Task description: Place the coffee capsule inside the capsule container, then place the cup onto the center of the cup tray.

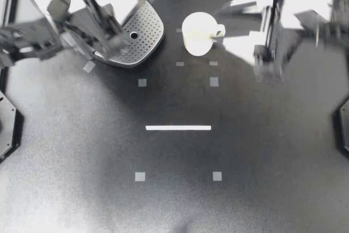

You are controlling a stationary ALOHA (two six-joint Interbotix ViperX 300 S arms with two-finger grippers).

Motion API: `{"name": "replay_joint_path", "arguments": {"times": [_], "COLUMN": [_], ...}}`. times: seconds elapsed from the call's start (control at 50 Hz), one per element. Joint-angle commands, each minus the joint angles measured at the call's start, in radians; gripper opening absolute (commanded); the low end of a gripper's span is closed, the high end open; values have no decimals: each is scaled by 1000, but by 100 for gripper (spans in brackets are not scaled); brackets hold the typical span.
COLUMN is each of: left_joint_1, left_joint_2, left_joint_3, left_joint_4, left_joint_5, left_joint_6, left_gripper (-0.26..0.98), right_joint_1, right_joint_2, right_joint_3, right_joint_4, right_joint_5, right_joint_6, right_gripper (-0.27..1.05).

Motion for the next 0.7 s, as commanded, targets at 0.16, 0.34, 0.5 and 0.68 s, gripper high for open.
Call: {"name": "replay_joint_path", "arguments": {"times": [0.16, 0.34, 0.5, 0.68], "left_joint_1": [-26, -28, -28, -28], "left_joint_2": [-35, -58, -114, -183], "left_joint_3": [-149, -273, -296, -275], "left_joint_4": [-505, -778, -788, -788], "left_joint_5": [242, 377, 403, 405], "left_joint_6": [523, 844, 873, 870], "left_gripper": [15, 15, 15, 15], "right_joint_1": [-107, -230, -342, -420], "right_joint_2": [49, 94, 146, 209], "right_joint_3": [-175, -219, -207, -150], "right_joint_4": [52, 253, 474, 627], "right_joint_5": [360, 486, 515, 506], "right_joint_6": [-183, -408, -646, -871], "right_gripper": [57, 58, 58, 58]}}
